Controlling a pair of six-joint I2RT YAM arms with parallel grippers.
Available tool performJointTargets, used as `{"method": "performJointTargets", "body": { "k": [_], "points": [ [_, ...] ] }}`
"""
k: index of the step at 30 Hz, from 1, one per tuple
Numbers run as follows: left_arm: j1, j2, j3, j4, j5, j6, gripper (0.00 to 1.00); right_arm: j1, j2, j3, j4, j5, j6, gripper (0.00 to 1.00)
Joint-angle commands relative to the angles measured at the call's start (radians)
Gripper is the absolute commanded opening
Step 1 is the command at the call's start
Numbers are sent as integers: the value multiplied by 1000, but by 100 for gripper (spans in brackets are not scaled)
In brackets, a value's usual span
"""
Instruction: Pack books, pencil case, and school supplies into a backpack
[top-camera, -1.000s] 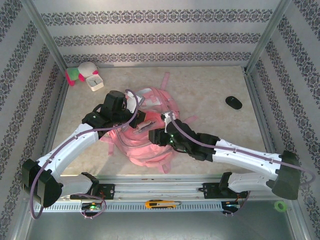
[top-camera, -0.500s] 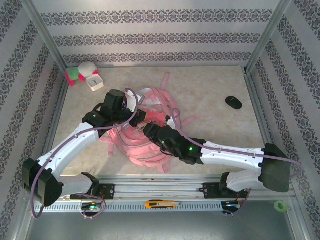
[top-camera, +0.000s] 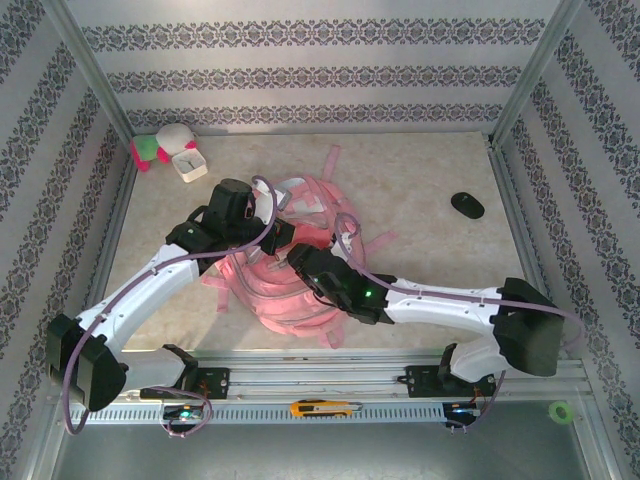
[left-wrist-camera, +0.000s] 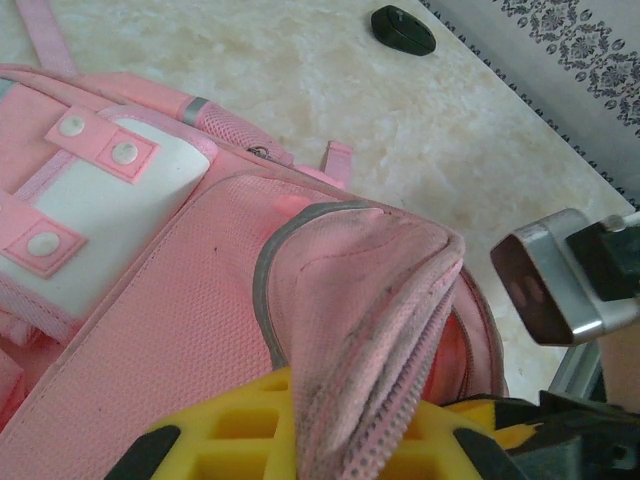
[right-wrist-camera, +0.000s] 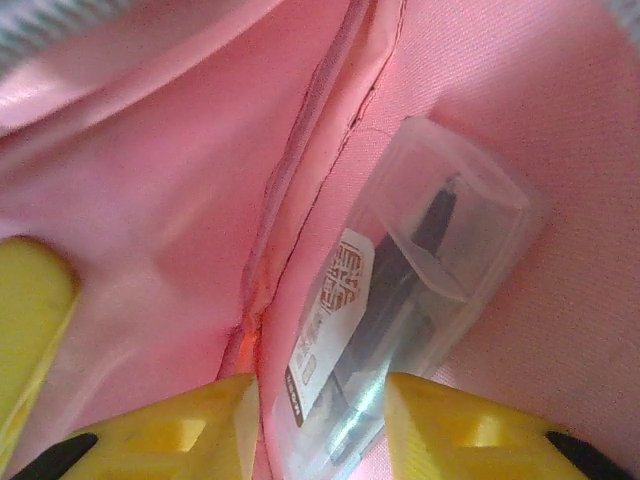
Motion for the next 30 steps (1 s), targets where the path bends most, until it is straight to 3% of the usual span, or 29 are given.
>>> {"method": "performJointTargets", "body": {
  "k": [1,9,14,19,23,30],
  "points": [
    [3,-22,85,180,115,-21,5,-20,49,17,47,-12,21,33],
    [-1,-28,78,194,143,-44,5,-69,153,89,139,-27,-41,24],
    [0,-39,67,177,90,-20,5,-65,164,90,160,-44,-56,23],
    [0,-40,51,159,4,5,6,-23,54,35,77,-16,-57,36],
    [-1,-33,32,178,0,11,6,32,-62,-13,-2,23,-66,35],
    [0,-54,-48,200,13,58,9,54,-304,5,-368,165,-190,37]
  ]
}}
